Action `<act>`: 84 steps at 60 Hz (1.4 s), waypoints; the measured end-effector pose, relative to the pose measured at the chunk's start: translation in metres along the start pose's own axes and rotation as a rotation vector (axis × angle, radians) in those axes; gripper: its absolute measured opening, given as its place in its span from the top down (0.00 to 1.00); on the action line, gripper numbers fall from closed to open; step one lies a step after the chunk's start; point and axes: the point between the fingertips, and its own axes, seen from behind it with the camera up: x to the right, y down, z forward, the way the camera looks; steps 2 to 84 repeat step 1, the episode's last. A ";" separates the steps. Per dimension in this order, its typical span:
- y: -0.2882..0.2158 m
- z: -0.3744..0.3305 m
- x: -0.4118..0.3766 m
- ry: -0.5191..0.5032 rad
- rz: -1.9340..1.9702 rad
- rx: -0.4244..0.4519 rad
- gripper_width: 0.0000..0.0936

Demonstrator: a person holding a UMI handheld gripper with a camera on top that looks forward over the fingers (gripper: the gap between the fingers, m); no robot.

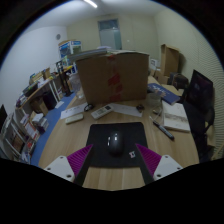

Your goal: Arrange mouse

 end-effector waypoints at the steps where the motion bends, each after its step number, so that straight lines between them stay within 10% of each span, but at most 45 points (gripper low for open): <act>1: 0.001 -0.009 0.002 0.003 0.006 0.003 0.10; 84: 0.001 -0.009 0.002 0.003 0.006 0.003 0.10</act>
